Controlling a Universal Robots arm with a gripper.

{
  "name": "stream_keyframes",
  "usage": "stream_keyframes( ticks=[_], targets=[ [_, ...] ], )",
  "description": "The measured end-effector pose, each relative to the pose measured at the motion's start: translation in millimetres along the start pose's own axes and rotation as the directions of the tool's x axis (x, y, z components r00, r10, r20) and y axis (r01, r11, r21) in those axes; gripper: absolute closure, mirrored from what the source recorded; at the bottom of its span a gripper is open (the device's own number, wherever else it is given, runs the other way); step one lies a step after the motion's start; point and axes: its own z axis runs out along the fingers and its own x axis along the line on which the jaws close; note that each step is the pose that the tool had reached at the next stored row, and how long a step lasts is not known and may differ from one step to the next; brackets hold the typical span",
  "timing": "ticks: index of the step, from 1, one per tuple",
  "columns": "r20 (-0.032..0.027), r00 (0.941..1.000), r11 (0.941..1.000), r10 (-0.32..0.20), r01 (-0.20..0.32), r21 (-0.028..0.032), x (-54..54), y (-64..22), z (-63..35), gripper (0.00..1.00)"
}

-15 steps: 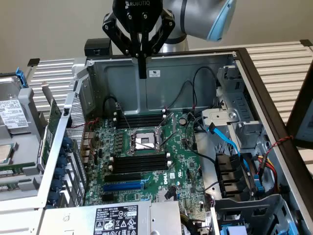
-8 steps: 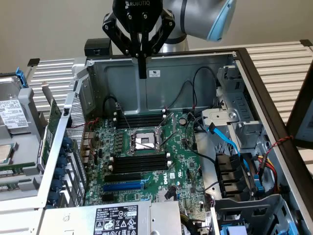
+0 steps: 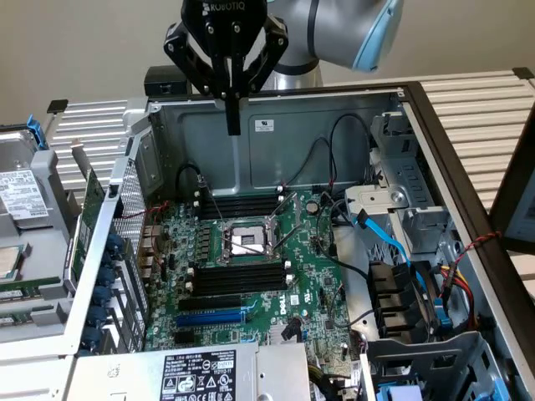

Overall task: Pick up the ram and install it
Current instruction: 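Reach for the ram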

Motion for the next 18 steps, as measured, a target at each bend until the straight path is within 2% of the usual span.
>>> stream_keyframes(
  ticks=[4,11,18],
  targets=[
    [0.0,1.0,1.0,0.0,0.0,-0.0003,12.1,-1.2,-0.3,0.89],
    [-0.0002,1.0,1.0,0.005,-0.005,-0.0012,25.0,-2.7,-0.6,0.89],
    [-0.0001,1.0,1.0,0.005,-0.005,-0.0013,56.3,-7.5,-1.4,0.89]
  ],
)
